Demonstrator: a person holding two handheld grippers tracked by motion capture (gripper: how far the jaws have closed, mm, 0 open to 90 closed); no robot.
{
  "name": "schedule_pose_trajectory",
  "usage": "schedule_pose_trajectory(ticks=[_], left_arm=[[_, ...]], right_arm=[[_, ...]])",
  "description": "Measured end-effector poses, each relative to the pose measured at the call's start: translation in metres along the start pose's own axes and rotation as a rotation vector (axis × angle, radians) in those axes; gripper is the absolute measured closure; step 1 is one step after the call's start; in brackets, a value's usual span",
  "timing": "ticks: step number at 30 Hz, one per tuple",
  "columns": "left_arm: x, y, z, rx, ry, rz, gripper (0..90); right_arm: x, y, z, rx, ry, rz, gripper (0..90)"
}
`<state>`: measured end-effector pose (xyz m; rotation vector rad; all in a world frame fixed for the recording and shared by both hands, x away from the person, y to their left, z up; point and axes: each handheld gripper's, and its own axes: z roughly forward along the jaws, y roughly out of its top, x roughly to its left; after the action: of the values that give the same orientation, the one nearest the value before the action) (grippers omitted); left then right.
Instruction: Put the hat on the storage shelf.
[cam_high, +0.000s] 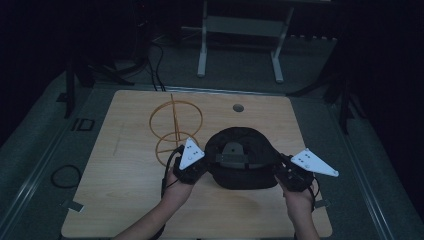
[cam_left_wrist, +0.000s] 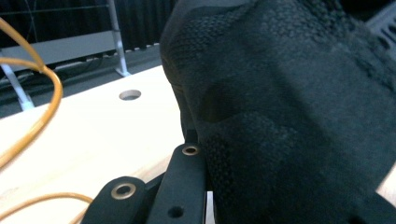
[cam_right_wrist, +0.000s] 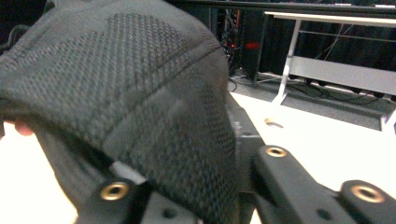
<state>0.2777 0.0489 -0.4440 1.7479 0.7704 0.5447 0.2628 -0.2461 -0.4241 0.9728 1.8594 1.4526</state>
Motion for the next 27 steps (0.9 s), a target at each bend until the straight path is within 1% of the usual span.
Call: schedule_pose_trajectory(ticks=[1,2,3,5,6,7,8,9,10,13,15,16,17,19,21,24,26,27], left_arm=[[0.0,0.0,0.0,0.0,0.0,0.0,89.1],[0.001,0.003,0.001,-0.001,-0.005,-0.005,89.1],[0.001,0.005,0.001,-0.003,-0.002,-0.005,89.1],[0.003,0.009,0.001,-0.006,-0.006,-0.013,89.2],[0.004,0.012,0.001,-0.009,-0.009,-0.018,89.2],[0.004,0.012,0.001,-0.009,-0.009,-0.018,89.2],[0.004,0.016,0.001,-0.016,-0.008,-0.025,89.2],[0.004,0.016,0.001,-0.016,-0.008,-0.025,89.2],[0.004,0.018,0.0,-0.015,-0.007,-0.02,89.2],[0.004,0.022,-0.001,-0.026,-0.007,-0.022,89.2],[0.004,0.025,-0.001,-0.028,-0.011,-0.025,89.3],[0.004,0.026,-0.002,-0.032,-0.008,-0.026,89.2],[0.004,0.027,-0.002,-0.036,-0.011,-0.035,89.2],[0.004,0.028,-0.002,-0.039,-0.008,-0.026,89.2],[0.003,0.03,-0.002,-0.037,-0.015,-0.018,89.2],[0.0,0.031,-0.001,-0.04,-0.017,-0.008,89.2],[0.0,0.032,-0.001,-0.042,-0.028,-0.016,89.2],[0.0,0.032,-0.002,-0.053,-0.028,-0.013,89.2]], right_arm=[[0.0,0.0,0.0,0.0,0.0,0.0,80.2],[-0.001,-0.002,-0.001,-0.004,-0.001,-0.004,74.5],[-0.001,-0.002,-0.001,-0.004,-0.001,-0.004,74.5],[0.0,-0.002,-0.002,0.0,-0.002,-0.013,68.8],[0.0,-0.004,-0.002,0.006,-0.007,-0.017,63.6],[0.0,-0.004,-0.002,0.006,-0.007,-0.017,63.6],[0.0,-0.006,-0.002,0.015,0.0,-0.013,57.4],[0.0,-0.006,-0.002,0.015,0.0,-0.013,57.4],[0.0,-0.007,-0.002,0.02,0.01,-0.007,52.7],[0.0,-0.012,-0.003,0.039,0.046,-0.015,43.0],[0.001,-0.015,-0.005,0.052,0.067,-0.019,39.0],[0.0,-0.016,-0.006,0.057,0.085,-0.017,37.0],[0.0,-0.017,-0.007,0.064,0.101,-0.016,34.4],[0.001,-0.021,-0.01,0.085,0.131,-0.034,33.1],[0.002,-0.024,-0.013,0.104,0.164,-0.04,29.2],[0.003,-0.03,-0.021,0.116,0.194,-0.058,26.7],[0.003,-0.034,-0.029,0.12,0.226,-0.067,26.7],[0.003,-0.036,-0.034,0.124,0.233,-0.071,26.8]])
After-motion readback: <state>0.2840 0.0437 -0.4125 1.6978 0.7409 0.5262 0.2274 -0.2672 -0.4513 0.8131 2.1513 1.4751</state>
